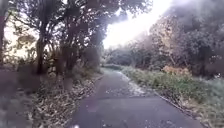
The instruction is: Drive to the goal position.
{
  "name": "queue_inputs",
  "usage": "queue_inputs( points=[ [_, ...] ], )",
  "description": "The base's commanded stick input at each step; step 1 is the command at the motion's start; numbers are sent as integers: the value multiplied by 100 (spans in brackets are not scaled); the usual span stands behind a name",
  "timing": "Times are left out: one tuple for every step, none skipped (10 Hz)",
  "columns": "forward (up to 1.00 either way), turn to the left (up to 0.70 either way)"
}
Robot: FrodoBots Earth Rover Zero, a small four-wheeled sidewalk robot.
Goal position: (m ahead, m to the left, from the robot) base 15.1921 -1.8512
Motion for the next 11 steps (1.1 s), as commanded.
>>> queue_inputs(
  points=[
    [70, -6],
    [70, -12],
    [70, -14],
    [70, -14],
    [70, -14],
    [70, -14],
    [70, -14],
    [70, -14],
    [70, -14],
    [70, -14],
    [70, -14]
  ],
)
